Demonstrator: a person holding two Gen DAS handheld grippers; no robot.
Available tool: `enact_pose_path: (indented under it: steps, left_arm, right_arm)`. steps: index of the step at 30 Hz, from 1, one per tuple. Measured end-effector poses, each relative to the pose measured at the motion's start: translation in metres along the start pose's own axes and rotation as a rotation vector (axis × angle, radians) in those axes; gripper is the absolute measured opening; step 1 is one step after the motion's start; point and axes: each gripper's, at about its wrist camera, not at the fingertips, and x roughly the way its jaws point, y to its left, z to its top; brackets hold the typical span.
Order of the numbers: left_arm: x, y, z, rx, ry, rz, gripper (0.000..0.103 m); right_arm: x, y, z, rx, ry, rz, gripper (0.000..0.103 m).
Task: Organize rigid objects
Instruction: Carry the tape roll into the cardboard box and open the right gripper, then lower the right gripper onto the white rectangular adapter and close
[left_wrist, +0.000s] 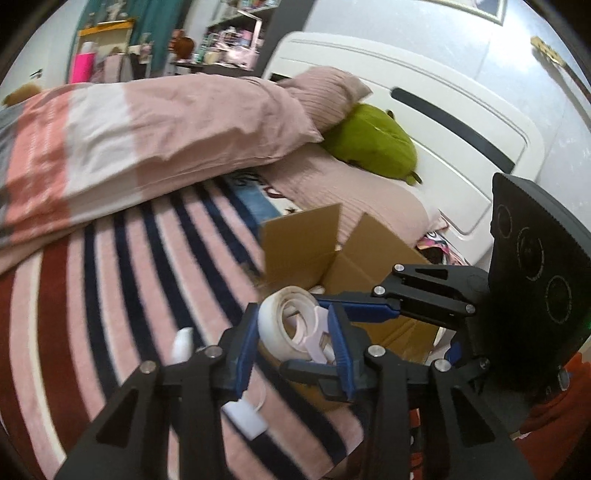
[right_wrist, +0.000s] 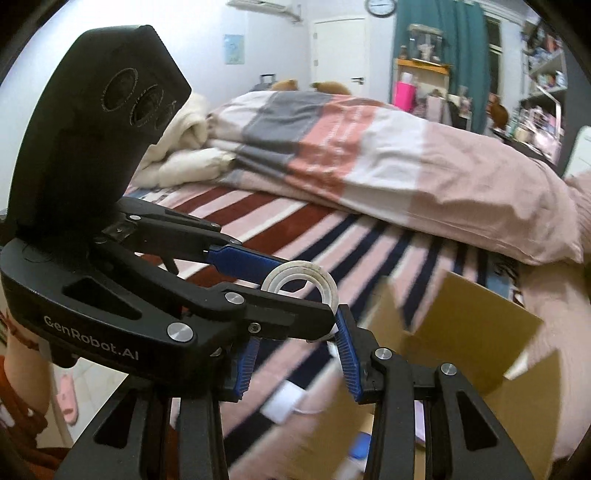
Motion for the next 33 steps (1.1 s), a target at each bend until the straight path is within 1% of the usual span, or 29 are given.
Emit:
enact_pose_path:
  steps: [5,9,12,13,14,15,16,17,19,20,21,27,30,33]
  left_arm:
    - [0.040,-0.027,0.020,0.037,0.069,-0.046,0.034]
    - [0.069,-0.042,0.030,0.052,0.141,-0.066,0.034]
    - [0.082,-0.049,0.036,0.061,0.182,-0.059,0.034]
    - [0.085,-0.051,0.037,0.070,0.192,-0.048,0.036]
    - [0.086,-0.052,0.038,0.076,0.199,-0.034,0.041]
    - [0.087,-0.053,0.038,0.080,0.201,-0.022,0.046]
    - [0.085,-0.054,0.039,0.082,0.197,-0.011,0.055]
    - [0.083,-0.053,0.040,0.083,0.191,-0.007,0.060]
    - [0.078,-0.052,0.040,0.081,0.177,-0.004,0.062]
    - [0.073,-0.050,0.040,0.079,0.170,0.001,0.063]
    - [0.068,-0.047,0.039,0.079,0.158,0.014,0.063]
    - [0.028,-0.027,0.032,0.058,0.077,0.068,0.065]
    - [-0.001,-0.010,0.022,0.039,0.028,0.118,0.066]
    - [-0.024,0.007,0.010,0.017,-0.009,0.162,0.066]
  right_arm:
    - [-0.020,-0.040,-0.015,0.076,0.016,-0.050,0.035]
    - [-0.024,-0.068,-0.025,0.130,0.079,-0.089,0.035]
    - [-0.025,-0.083,-0.032,0.165,0.123,-0.112,0.035]
    - [-0.026,-0.085,-0.034,0.174,0.131,-0.118,0.035]
    - [-0.026,-0.091,-0.035,0.188,0.149,-0.137,0.035]
    - [-0.026,-0.091,-0.035,0.188,0.149,-0.137,0.036]
    - [-0.025,-0.093,-0.035,0.194,0.158,-0.140,0.036]
    - [-0.024,-0.094,-0.036,0.199,0.164,-0.142,0.039]
    - [-0.026,-0.095,-0.039,0.207,0.167,-0.147,0.045]
    - [-0.028,-0.094,-0.040,0.210,0.163,-0.149,0.048]
    - [-0.029,-0.094,-0.040,0.210,0.159,-0.149,0.049]
    - [-0.034,-0.081,-0.035,0.191,0.139,-0.136,0.049]
    - [-0.033,-0.067,-0.027,0.168,0.120,-0.110,0.049]
    - [-0.031,-0.045,-0.017,0.134,0.097,-0.065,0.049]
